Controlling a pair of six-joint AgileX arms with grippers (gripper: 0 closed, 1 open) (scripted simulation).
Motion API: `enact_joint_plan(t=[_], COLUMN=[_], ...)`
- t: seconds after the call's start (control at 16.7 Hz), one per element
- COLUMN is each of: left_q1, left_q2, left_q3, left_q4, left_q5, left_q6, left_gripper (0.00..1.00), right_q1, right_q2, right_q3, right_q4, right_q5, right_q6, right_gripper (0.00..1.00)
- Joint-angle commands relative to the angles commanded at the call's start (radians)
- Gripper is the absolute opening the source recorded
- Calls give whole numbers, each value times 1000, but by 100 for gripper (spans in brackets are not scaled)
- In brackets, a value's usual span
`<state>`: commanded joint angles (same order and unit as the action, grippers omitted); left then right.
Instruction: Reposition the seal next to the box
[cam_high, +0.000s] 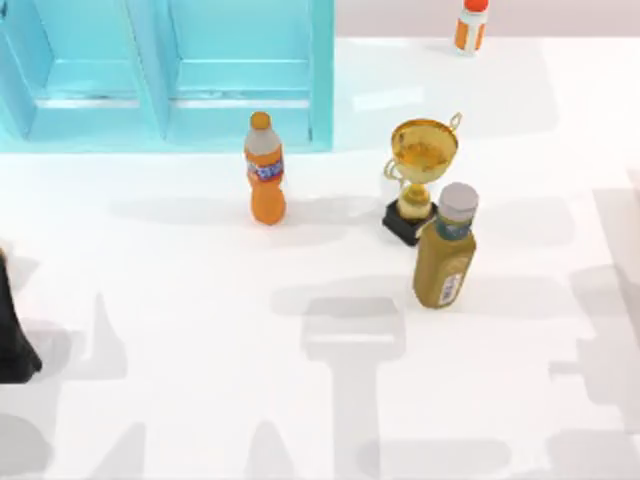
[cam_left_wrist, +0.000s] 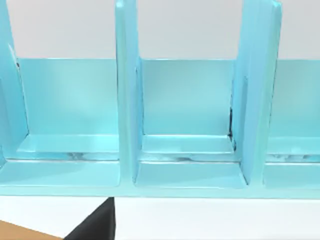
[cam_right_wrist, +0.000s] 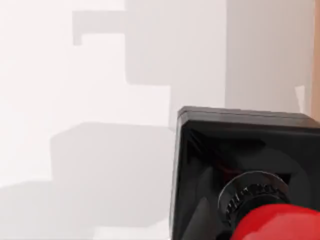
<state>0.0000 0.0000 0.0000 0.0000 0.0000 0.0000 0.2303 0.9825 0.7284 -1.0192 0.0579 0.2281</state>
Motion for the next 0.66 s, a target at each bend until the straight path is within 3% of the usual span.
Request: enact_joint_plan(t=[0.3, 0.66], left_q1=[0, 0], left_q2=[0, 0], left_q3=[0, 0], left_q4=[0, 0], left_q5=[0, 0], left_q6=[0, 0], left_gripper=[100, 100], right_q1=[0, 0], right_q2=[0, 0], right_q3=[0, 0], right_q4=[0, 0], right_q5=[0, 0], right_q6=[0, 0], right_gripper=[98, 100])
